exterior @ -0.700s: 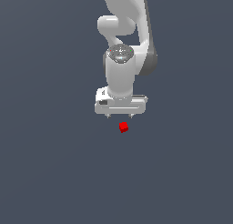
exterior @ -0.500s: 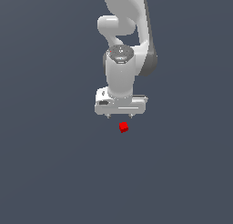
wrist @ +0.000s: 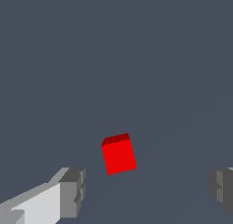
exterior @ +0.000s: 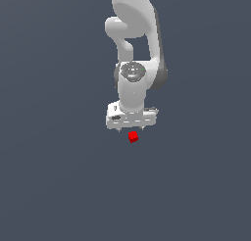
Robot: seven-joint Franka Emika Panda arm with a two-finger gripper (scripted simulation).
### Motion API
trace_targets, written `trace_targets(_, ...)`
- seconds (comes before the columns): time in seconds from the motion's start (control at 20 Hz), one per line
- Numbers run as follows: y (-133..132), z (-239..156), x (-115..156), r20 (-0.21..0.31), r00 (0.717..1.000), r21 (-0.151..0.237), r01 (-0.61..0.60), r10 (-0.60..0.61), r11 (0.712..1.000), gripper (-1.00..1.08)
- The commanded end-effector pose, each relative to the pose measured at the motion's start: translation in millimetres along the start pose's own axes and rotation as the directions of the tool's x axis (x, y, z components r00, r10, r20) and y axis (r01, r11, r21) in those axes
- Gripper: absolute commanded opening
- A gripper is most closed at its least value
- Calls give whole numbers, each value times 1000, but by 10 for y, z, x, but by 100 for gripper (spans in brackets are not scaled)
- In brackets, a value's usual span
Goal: Pick up the red cube and move it to a goal position.
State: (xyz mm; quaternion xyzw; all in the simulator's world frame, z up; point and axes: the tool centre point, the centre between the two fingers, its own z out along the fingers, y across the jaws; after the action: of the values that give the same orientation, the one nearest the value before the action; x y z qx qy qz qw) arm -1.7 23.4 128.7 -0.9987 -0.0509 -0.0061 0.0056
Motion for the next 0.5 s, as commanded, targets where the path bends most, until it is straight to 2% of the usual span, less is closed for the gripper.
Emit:
trace_targets(0.0,-40,202,-42,3,999,-1,43,-43,999,100)
trace_targets(0.45,-151,894,-176,12,982,-4,189,-188,982,100)
